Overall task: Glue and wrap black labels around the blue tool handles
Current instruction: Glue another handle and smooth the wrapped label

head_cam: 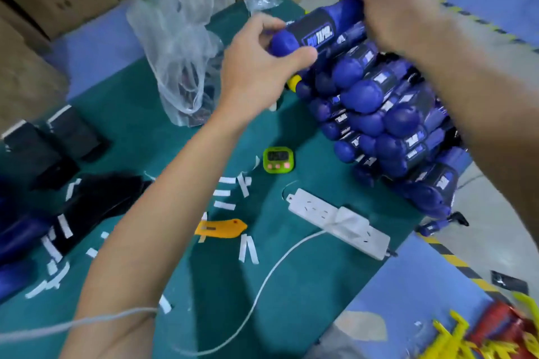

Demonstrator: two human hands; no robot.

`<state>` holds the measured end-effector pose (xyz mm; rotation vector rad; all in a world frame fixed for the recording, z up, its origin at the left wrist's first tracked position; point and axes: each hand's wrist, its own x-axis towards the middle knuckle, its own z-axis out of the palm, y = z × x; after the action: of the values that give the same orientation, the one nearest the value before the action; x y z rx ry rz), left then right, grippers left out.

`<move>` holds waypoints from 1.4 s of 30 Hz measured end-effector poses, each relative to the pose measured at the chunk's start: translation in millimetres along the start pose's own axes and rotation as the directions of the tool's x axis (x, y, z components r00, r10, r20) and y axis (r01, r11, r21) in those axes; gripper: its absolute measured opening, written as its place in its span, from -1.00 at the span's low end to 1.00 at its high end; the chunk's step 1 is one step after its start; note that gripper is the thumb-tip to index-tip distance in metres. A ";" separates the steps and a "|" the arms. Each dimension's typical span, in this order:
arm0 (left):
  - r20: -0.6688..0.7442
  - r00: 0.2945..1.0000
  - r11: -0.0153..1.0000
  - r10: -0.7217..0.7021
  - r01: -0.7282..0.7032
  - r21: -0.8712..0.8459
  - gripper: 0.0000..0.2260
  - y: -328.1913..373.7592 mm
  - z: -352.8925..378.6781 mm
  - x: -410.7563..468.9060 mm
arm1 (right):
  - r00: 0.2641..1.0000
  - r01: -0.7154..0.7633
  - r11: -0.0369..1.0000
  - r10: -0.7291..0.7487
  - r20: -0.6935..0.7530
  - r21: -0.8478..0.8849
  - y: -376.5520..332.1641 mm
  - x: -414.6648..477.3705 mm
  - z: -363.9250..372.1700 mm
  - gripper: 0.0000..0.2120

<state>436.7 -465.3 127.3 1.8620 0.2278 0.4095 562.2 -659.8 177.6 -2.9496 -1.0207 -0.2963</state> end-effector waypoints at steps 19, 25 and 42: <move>0.196 0.980 0.750 -0.033 -0.106 0.653 -0.54 -58.0 37.0 106.6 | 0.970 0.016 0.987 0.023 0.242 -0.157 32.7 100.1 81.9 -0.59; 0.177 0.984 0.715 0.013 -0.132 0.686 -0.51 -58.1 39.1 101.9 | 0.965 -0.065 0.995 0.081 0.249 -0.072 33.8 95.5 82.7 -0.52; 0.274 0.953 0.700 0.127 -0.282 0.656 -0.62 -62.6 27.1 96.1 | 0.954 -0.215 0.878 0.096 0.284 0.427 -20.1 76.4 58.2 -0.68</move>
<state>538.6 -434.8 76.5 2.6790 0.0140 0.2903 618.9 -593.3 133.1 -2.6480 -0.7283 0.2982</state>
